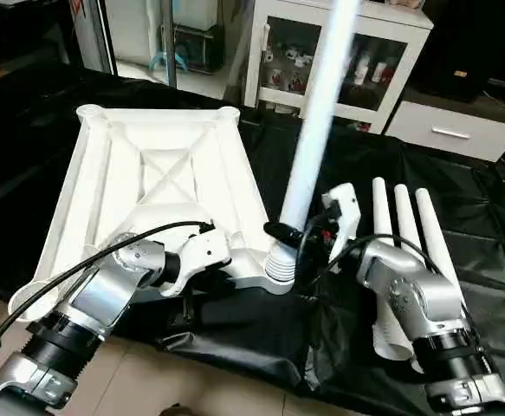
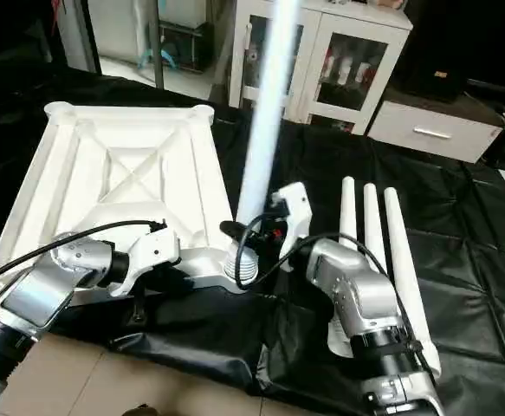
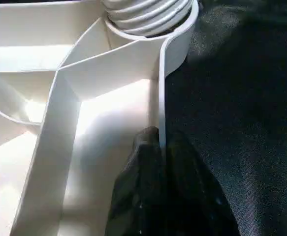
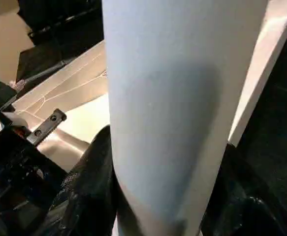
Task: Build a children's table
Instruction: Insert table leg to table base
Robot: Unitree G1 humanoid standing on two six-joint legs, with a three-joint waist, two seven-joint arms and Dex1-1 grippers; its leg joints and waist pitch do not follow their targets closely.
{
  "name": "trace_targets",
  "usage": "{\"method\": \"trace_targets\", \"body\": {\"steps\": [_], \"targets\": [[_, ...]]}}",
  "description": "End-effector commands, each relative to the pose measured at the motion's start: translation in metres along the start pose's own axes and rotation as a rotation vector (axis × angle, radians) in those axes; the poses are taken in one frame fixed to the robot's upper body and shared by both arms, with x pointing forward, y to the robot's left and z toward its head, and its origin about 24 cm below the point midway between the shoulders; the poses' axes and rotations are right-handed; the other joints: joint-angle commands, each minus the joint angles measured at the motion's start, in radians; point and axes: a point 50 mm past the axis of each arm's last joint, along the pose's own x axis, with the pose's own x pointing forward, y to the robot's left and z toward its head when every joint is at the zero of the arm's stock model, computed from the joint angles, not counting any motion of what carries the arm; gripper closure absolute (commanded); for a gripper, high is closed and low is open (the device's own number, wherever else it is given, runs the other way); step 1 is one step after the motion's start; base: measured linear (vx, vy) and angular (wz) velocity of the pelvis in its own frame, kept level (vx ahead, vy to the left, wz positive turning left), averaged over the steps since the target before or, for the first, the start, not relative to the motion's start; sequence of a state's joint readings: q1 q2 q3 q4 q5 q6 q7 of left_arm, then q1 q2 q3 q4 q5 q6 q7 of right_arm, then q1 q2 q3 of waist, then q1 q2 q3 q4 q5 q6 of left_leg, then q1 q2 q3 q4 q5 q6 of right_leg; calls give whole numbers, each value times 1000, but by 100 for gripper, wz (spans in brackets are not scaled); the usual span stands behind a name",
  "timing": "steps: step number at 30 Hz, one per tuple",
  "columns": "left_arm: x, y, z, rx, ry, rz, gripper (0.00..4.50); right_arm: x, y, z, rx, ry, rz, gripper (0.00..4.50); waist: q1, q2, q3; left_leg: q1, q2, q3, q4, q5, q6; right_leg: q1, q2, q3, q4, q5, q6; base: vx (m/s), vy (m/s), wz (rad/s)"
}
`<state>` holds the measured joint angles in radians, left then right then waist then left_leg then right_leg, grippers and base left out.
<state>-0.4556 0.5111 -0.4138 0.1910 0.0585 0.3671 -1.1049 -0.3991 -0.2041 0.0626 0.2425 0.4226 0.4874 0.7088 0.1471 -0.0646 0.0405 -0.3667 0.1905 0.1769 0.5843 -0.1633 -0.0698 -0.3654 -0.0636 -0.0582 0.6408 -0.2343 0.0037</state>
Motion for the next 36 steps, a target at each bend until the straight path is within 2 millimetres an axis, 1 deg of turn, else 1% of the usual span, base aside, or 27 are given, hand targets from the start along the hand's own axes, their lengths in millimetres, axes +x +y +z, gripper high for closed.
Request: {"method": "trace_targets", "body": {"steps": [1, 2, 3, 4, 6, 7, 8, 9, 10, 11, 13, 15, 16, 17, 18, 19, 22, 23, 25, 26, 27, 30, 32, 33, 34, 35, 36], "targets": [[15, -13, -11, -24, 31, -64, 450, -12, -11, -6, 12, -44, -92, 265, -5, 16, -42, 28, 51, -22, -88, -361, -69, 2, -97, 55, -100, -274, -152, 0, 0, 0], [14, -13, -10, -23, 30, -61, 450, -14, -10, -8, 11, -61, -94, 265, -5, 15, -42, 27, 51, -24, -89, -370, -69, 4, -98, 54, -102, -288, -149, 0, 0, 0], [14, -13, -10, -23, 30, -59, 450, -15, -10, -9, 9, -70, -94, 265, -5, 13, -41, 27, 51, -25, -89, -375, -67, 3, -97, 54, -103, -297, -146, 0, 0, 0], [14, -12, -10, -23, 30, -58, 450, -16, -10, -10, 2, -69, -95, 265, -6, 14, -41, 27, 51, -26, -90, -376, -67, 4, -97, 54, -103, -301, -146, 0, 0, 0], [14, -11, -11, -23, 31, -54, 450, -20, -6, -21, -32, -69, -101, 265, -4, 16, -40, 30, 53, -25, -91, -393, -68, -2, -97, 55, -107, -313, -140, 0, 0, 0], [14, -11, -11, -23, 31, -54, 450, -20, -6, -21, -32, -69, -101, 265, -3, 16, -39, 31, 52, -25, -91, -403, -69, -3, -97, 55, -108, -323, -140, 0, 0, 0], [14, -11, -11, -23, 31, -52, 450, -22, -4, -25, -38, -74, -97, 265, -4, 15, -39, 31, 52, -27, -93, -411, -68, -1, -97, 54, -109, -334, -138, 0, 0, 0], [14, -10, -11, -23, 31, -50, 450, -23, -2, -29, -41, -90, -96, 265, -2, 27, -40, 34, 52, -28, -93, -419, -71, -4, -97, 56, -110, -333, -138, 0, 0, 0], [14, -10, -11, -23, 31, -50, 450, -23, -2, -29, -41, -90, -96, 265, -4, 21, -38, 37, 52, -27, -94, -433, -69, -5, -97, 55, -114, -336, -138, 0, 0, 0], [14, -9, -10, -22, 31, -48, 450, -24, -1, -31, -45, -104, -100, 265, -5, 19, -40, 33, 52, -28, -97, -423, -66, 1, -96, 54, -112, -324, -139, 0, 0, 0], [13, -9, -10, -22, 30, -45, 450, -25, 0, -33, -55, -124, -109, 265, -5, 22, -40, 32, 53, -28, -98, -422, -64, -1, -96, 55, -113, -309, -141, 0, 0, 0], [13, -8, -10, -21, 30, -42, 450, -26, 1, -35, -72, -146, -118, 265, -4, 21, -40, 31, 52, -28, -98, -427, -62, 0, -98, 55, -114, -317, -142, 0, 0, 0], [13, -8, -10, -20, 30, -40, 450, -26, 2, -36, -83, -160, -119, 265, -4, 20, -39, 31, 52, -28, -99, -428, -59, -1, -99, 56, -116, -333, -139, 0, 0, 0], [13, -8, -10, -20, 30, -40, 450, -27, 3, -37, -87, -163, -118, 265, -4, 23, -38, 32, 52, -29, -99, -435, -58, -2, -99, 56, -118, -348, -138, 0, 0, 0], [13, -7, -10, -19, 30, -39, 450, -27, 4, -38, -102, -163, -113, 265, -5, 22, -38, 31, 52, -30, -100, -436, -58, 0, -99, 56, -118, -353, -137, 0, 0, 0], [13, -7, -10, -19, 30, -38, 450, -27, 5, -38, -107, -161, -112, 265, -4, 24, -36, 33, 53, -30, -101, -447, -59, -4, -99, 56, -121, -369, -134, 0, 0, 0], [13, -7, -9, -18, 29, -36, 450, -28, 7, -42, -122, -147, -103, 266, -5, 25, -37, 33, 54, -31, -102, -454, -60, -4, -98, 57, -120, -368, -134, 0, 0, 0], [13, -7, -9, -19, 29, -36, 450, -29, 7, -44, -136, -125, -96, 266, -6, 22, -36, 31, 54, -31, -103, -451, -58, -2, -97, 57, -119, -354, -136, 0, 0, 0], [13, -7, -10, -19, 30, -37, 450, -28, 8, -47, -147, -94, -88, 266, -5, 23, -37, 31, 54, -30, -103, -443, -56, -2, -97, 57, -119, -350, -136, 0, 0, 0], [12, -7, -10, -20, 30, -38, 450, -27, 8, -49, -157, -60, -81, 266, -5, 23, -35, 29, 53, -30, -104, -440, -55, -2, -96, 57, -119, -353, -132, 0, 0, 0], [12, -7, -10, -20, 30, -38, 450, -26, 8, -50, -165, -41, -76, 266, -5, 20, -35, 29, 53, -30, -104, -439, -55, -1, -96, 57, -120, -361, -129, 0, 0, 0], [13, -8, -10, -20, 30, -39, 450, -24, 9, -53, -194, 27, -43, 266, -5, 21, -33, 32, 53, -31, -104, -456, -57, -5, -100, 58, -125, -410, -119, 0, 0, 0], [13, -8, -10, -20, 31, -40, 450, -23, 8, -53, -203, 56, -37, 266, -6, 17, -33, 32, 54, -32, -104, -463, -57, -6, -101, 58, -127, -422, -114, 0, 0, 0], [13, -8, -10, -21, 30, -40, 450, -22, 8, -53, -210, 70, -32, 266, -7, 19, -34, 31, 54, -34, -106, -467, -59, -5, -99, 57, -126, -420, -115, 0, 0, 0], [13, -8, -10, -22, 30, -40, 450, -20, 7, -53, -201, 85, -29, 266, -7, 19, -34, 31, 54, -33, -106, -467, -60, -5, -99, 57, -126, -415, -114, 0, 0, 0], [13, -9, -10, -22, 30, -40, 450, -19, 7, -52, -197, 100, -29, 266, -10, 12, -35, 31, 54, -33, -106, -463, -57, -4, -98, 57, -125, -406, -117, 0, 0, 0], [13, -9, -10, -23, 30, -40, 450, -19, 6, -52, -193, 109, -29, 266, -8, 16, -35, 32, 54, -32, -106, -456, -56, -5, -99, 58, -125, -396, -118, 0, 0, 0]]}}
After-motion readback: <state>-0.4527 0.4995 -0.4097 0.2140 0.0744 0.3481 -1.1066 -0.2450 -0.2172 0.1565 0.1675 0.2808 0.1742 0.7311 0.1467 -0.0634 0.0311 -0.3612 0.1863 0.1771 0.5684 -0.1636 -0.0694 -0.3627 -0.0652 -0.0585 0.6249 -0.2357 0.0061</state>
